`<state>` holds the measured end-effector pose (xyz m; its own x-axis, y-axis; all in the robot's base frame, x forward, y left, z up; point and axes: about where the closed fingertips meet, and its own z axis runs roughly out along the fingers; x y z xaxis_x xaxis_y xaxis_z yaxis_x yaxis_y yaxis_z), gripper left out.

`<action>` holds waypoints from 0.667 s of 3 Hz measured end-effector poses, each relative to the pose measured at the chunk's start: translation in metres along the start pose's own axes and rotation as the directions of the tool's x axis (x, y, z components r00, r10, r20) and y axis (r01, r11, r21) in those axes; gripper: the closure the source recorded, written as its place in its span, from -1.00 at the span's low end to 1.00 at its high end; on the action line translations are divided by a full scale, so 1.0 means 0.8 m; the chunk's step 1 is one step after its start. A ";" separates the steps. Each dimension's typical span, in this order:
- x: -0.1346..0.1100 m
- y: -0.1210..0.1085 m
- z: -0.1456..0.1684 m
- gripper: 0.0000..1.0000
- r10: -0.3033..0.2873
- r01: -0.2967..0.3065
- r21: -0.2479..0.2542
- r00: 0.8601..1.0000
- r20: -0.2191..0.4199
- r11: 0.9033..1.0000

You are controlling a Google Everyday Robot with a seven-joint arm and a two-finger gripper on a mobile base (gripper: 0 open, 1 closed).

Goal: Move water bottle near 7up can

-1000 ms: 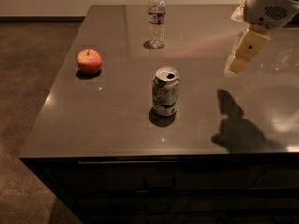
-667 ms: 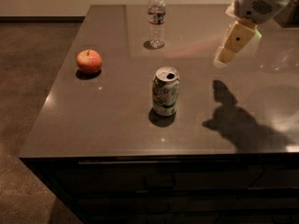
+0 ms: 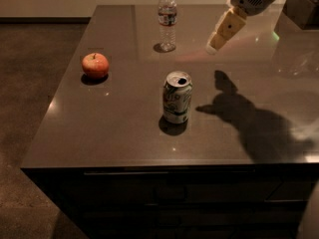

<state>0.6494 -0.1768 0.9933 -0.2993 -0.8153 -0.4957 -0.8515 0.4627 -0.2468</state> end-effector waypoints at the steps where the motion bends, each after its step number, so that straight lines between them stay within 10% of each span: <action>1: -0.030 -0.017 0.024 -1.00 0.031 -0.030 -0.009 0.998 0.059 1.000; 2: -0.059 -0.040 0.045 -1.00 0.085 -0.083 -0.016 0.987 0.135 0.996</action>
Offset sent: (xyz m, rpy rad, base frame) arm 0.1011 0.0474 0.0209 0.2710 -0.0548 -0.0721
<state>0.7066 -0.1405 0.9948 -0.3096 -0.7188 -0.6224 -0.8303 0.5234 -0.1915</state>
